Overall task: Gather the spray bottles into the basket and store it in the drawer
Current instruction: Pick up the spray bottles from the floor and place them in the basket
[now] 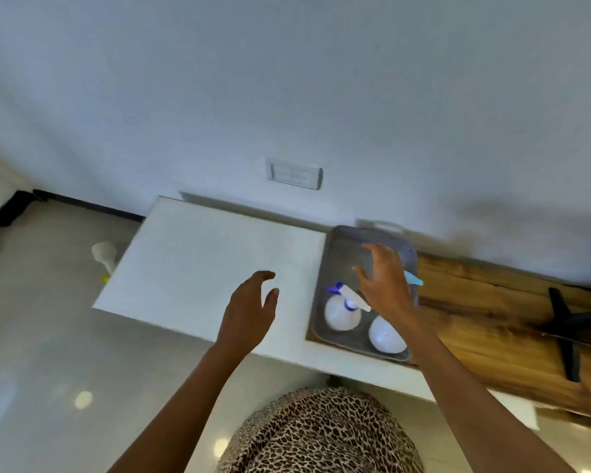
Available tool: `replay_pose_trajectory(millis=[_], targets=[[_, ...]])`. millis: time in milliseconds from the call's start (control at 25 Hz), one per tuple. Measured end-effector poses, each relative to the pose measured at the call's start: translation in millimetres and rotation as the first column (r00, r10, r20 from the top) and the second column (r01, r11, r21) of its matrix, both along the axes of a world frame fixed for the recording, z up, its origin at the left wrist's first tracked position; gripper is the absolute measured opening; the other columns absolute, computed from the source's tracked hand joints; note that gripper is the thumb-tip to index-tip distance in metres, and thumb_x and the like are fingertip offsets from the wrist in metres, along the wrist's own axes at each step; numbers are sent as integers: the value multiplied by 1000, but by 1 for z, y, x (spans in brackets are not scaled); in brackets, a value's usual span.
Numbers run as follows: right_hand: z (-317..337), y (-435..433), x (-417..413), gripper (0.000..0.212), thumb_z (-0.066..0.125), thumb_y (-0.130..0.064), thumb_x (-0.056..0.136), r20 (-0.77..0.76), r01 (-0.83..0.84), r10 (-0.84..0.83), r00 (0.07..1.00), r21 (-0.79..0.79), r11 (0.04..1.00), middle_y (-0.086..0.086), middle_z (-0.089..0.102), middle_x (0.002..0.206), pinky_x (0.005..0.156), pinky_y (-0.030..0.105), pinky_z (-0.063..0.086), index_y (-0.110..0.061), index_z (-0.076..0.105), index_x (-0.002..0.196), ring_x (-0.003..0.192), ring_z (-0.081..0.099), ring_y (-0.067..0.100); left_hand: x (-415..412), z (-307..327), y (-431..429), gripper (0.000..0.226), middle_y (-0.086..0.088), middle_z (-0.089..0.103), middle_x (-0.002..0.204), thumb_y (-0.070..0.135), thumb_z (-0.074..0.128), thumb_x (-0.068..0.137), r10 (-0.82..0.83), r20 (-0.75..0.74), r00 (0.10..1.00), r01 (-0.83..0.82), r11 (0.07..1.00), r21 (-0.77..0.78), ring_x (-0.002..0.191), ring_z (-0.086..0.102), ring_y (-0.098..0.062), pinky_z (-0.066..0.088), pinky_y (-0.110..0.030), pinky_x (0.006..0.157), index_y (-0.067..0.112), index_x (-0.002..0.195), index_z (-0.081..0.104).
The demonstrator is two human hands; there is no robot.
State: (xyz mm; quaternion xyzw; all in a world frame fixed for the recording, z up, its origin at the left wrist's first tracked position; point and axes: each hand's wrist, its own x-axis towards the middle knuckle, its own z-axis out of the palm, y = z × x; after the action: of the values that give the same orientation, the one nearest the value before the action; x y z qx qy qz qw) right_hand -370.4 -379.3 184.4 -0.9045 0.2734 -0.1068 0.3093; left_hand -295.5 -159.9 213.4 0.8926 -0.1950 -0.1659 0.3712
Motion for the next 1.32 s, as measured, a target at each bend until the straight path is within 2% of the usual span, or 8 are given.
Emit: replay_pose_trajectory(millis=[80,200,440,720,1080,1320], targets=[[13,14,11,40,64,-7,83,45,-2,3,999,-14,1000,24,56,122,102,44,34,2,52,120,118,46,40,6,3,21,34,-3,56,133,22,50,92,37,-10,999,-37,999,-3,121,51,-19,36,-24,97,17,125,49],[43,88,52,37,65,-5,82,148,-101,102,984,-13,995,22,59,118,102,41,35,3,55,116,116,48,37,35,21,104,33,-2,57,131,22,50,92,167,31,986,-165,985,-39,121,51,-18,35,-22,94,17,124,50],[66,204,140,33,65,-10,83,169,-302,300,939,-17,953,13,61,116,98,37,39,-5,56,114,115,50,29,91,34,216,30,0,59,127,19,51,91,367,83,927,-359,928,-99,118,52,-16,36,-22,92,16,121,53],[41,329,279,32,60,-19,87,61,-531,527,847,66,845,8,59,120,97,34,42,-13,54,118,116,51,24,187,13,334,29,-3,60,125,18,52,90,549,68,833,-546,836,-58,110,56,-21,35,-21,82,14,119,53],[16,455,451,29,57,-16,88,-112,-639,660,743,178,749,10,59,119,94,33,42,-7,54,116,114,51,25,342,-4,454,29,-6,60,126,16,51,90,657,-21,754,-654,753,65,119,52,-21,36,-23,90,9,118,53],[-28,517,538,29,59,-13,87,-224,-645,677,701,206,736,14,62,117,97,42,43,-3,56,114,112,54,29,439,-41,518,31,-10,59,127,16,51,91,604,-100,791,-594,796,118,121,51,-24,39,-28,96,6,119,53]])
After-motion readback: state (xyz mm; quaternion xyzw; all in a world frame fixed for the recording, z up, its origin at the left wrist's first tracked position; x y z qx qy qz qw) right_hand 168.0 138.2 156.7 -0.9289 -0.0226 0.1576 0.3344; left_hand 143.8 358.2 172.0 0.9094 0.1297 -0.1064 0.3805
